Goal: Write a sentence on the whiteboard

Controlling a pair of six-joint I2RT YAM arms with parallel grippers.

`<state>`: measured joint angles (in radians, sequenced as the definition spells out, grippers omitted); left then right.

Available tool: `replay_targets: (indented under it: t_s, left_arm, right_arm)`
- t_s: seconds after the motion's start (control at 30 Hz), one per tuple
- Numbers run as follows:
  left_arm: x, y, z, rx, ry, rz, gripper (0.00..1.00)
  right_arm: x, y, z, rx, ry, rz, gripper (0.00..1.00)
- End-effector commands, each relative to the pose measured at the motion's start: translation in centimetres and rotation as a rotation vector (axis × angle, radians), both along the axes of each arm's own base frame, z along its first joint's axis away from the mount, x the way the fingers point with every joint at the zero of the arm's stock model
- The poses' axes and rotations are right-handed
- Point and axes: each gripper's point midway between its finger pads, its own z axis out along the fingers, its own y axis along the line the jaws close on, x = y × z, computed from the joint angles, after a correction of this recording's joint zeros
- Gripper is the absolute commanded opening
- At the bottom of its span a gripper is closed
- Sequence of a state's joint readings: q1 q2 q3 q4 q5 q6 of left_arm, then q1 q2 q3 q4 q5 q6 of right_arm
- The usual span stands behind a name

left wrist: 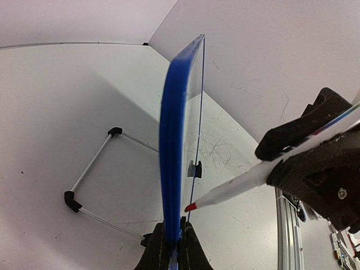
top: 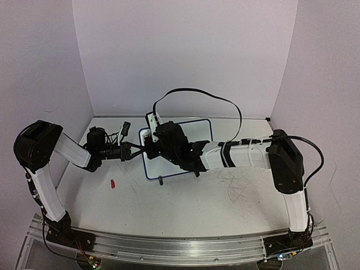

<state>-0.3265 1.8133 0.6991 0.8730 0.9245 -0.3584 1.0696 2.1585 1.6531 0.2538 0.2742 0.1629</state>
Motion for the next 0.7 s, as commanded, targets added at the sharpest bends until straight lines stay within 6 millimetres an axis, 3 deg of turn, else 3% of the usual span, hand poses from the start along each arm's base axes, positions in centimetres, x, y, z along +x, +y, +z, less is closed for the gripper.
replay_targets:
  t_s: [0.0, 0.07, 0.17, 0.67]
  left_arm:
    - [0.3, 0.1, 0.7, 0.01, -0.052, 0.017, 0.0]
    - [0.3, 0.1, 0.8, 0.01, -0.054, 0.016, 0.0]
    - [0.3, 0.1, 0.8, 0.009, -0.055, 0.014, 0.0]
    - [0.3, 0.0, 0.9, 0.01, -0.056, 0.013, 0.0]
  right_arm:
    - [-0.2, -1.9, 9.2, 0.154, -0.06, -0.018, 0.0]
    - [-0.3, -2.3, 9.5, 0.156, -0.07, -0.022, 0.0]
    - [0.0, -2.4, 8.2, 0.123, -0.071, -0.029, 0.0]
    - [0.4, -0.3, 5.2, 0.076, -0.054, 0.016, 0.0]
